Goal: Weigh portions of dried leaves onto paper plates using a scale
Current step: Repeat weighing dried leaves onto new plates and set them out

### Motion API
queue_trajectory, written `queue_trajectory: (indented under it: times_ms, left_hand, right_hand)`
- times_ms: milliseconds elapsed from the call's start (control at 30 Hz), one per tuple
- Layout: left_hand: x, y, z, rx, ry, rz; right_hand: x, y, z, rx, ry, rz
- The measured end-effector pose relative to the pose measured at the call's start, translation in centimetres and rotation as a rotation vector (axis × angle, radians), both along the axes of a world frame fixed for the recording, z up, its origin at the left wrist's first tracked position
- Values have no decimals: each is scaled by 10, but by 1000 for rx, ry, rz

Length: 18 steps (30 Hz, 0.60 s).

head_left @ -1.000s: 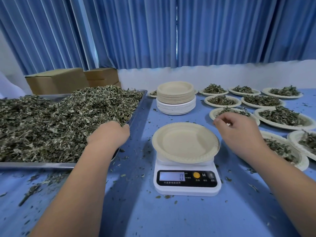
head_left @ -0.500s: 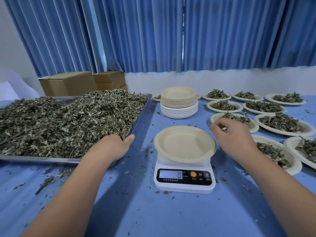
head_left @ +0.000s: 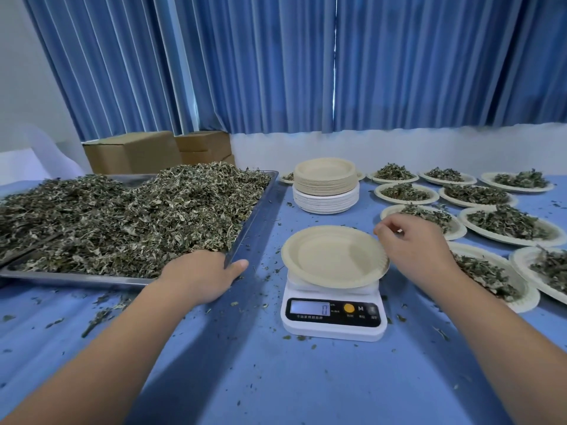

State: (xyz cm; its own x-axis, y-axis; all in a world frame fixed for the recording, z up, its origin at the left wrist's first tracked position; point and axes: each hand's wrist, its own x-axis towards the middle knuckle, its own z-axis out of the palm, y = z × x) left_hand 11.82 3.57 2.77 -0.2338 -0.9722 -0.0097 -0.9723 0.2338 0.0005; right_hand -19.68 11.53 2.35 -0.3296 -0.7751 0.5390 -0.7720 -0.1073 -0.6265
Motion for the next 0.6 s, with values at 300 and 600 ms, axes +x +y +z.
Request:
queue_trajectory:
  times_ms: [300, 600]
  left_hand:
    - [8, 3, -14, -227, 123, -9]
    - [18, -16, 3, -156, 434, 40]
  right_hand:
    - [3, 2, 2, 15, -26, -15]
    - [2, 0, 1, -27, -23, -19]
